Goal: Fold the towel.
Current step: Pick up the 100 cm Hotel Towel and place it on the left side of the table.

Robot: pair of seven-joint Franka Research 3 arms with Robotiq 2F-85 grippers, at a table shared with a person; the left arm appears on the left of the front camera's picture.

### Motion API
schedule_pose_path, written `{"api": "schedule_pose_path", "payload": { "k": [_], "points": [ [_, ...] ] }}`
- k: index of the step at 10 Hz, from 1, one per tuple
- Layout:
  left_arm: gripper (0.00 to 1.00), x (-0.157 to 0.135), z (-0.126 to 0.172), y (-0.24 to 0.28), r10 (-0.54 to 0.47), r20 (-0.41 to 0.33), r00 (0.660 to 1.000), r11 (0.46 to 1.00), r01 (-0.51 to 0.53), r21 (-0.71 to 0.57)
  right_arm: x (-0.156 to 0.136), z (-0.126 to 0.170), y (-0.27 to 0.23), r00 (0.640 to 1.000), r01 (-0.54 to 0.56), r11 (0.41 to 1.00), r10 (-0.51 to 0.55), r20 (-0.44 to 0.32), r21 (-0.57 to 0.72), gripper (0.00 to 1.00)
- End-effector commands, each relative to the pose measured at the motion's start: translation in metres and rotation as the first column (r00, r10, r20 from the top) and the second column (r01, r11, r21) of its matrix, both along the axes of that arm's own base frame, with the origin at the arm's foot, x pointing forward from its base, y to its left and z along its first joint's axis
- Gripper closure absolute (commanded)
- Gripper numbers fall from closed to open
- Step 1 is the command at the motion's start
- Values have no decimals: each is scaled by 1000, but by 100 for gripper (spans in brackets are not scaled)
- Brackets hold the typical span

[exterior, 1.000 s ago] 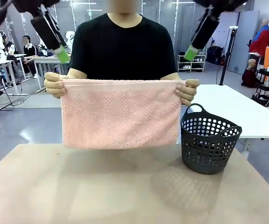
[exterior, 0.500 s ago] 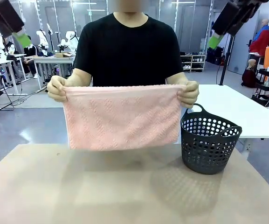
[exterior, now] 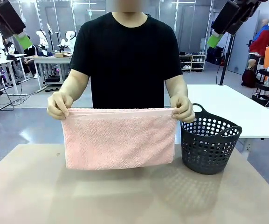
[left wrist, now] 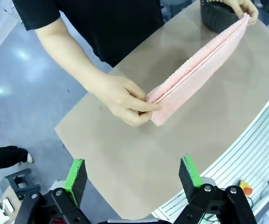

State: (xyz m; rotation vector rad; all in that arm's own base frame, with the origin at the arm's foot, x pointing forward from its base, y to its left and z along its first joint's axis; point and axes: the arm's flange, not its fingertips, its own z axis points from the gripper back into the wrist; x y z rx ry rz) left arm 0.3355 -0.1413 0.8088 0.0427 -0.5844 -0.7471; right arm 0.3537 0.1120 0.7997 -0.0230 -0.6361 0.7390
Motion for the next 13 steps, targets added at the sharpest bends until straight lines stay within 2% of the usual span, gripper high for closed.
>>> {"api": "schedule_pose_path", "payload": {
  "k": [1, 13],
  "points": [
    [0, 0, 3, 0, -3, -7, 1000, 1000, 3, -21, 0, 0, -1, 1000, 1, 1000, -1, -2, 2, 0],
    [0, 0, 3, 0, -3, -7, 1000, 1000, 3, -21, 0, 0, -1, 1000, 1, 1000, -1, -2, 2, 0]
  ]
}}
